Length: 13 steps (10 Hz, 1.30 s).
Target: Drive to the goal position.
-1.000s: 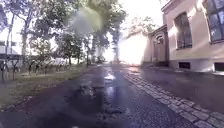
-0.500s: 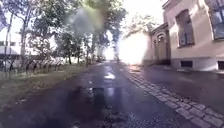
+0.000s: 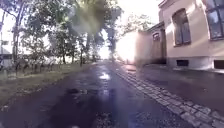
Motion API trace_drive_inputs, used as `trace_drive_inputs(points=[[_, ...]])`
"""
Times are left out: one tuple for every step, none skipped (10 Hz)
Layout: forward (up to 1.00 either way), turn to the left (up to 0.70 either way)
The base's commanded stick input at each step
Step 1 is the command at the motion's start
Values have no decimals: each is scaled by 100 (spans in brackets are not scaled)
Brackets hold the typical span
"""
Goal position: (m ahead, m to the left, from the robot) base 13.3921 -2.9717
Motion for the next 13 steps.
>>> trace_drive_inputs(points=[[50,0],[50,0],[50,0],[50,0],[50,0],[50,0],[50,0],[50,0],[50,0],[50,0],[50,0],[50,0],[50,0]])
